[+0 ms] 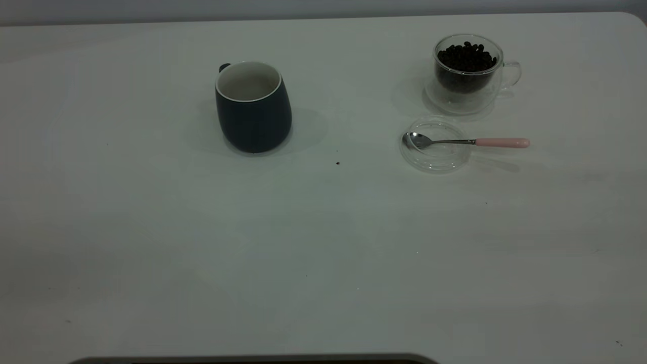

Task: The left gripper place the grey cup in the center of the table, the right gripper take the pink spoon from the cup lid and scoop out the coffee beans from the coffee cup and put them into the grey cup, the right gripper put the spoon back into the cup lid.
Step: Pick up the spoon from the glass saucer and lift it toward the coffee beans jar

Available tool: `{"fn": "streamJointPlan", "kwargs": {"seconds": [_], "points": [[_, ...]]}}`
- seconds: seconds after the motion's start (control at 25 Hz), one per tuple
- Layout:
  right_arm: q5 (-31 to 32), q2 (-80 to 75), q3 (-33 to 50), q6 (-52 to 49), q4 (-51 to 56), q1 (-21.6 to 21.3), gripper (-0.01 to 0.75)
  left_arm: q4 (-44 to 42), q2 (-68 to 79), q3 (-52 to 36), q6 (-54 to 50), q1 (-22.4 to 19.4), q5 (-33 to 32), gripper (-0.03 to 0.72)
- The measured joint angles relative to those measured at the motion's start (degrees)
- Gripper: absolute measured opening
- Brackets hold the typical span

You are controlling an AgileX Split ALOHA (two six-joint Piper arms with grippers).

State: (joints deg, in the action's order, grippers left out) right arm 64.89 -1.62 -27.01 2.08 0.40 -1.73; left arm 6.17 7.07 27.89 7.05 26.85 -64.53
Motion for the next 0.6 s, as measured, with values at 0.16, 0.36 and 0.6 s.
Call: {"fn": "streamJointPlan", "kwargs": {"seconds": [0.16, 0.36, 0.6], "points": [[0.0, 0.0, 0.0, 0.0, 0.0, 0.0, 0.241, 0.0, -0.3, 0.0, 0.0, -4.3, -0.1, 0.586], [0.0, 0.0, 0.0, 0.0, 0.0, 0.0, 0.241, 0.0, -0.8, 0.0, 0.0, -19.3, -0.1, 0.586], [0.0, 0.0, 0.0, 0.0, 0.0, 0.0, 0.241, 0.0, -6.9, 0.0, 0.0, -27.3, -0.1, 0.586]]}}
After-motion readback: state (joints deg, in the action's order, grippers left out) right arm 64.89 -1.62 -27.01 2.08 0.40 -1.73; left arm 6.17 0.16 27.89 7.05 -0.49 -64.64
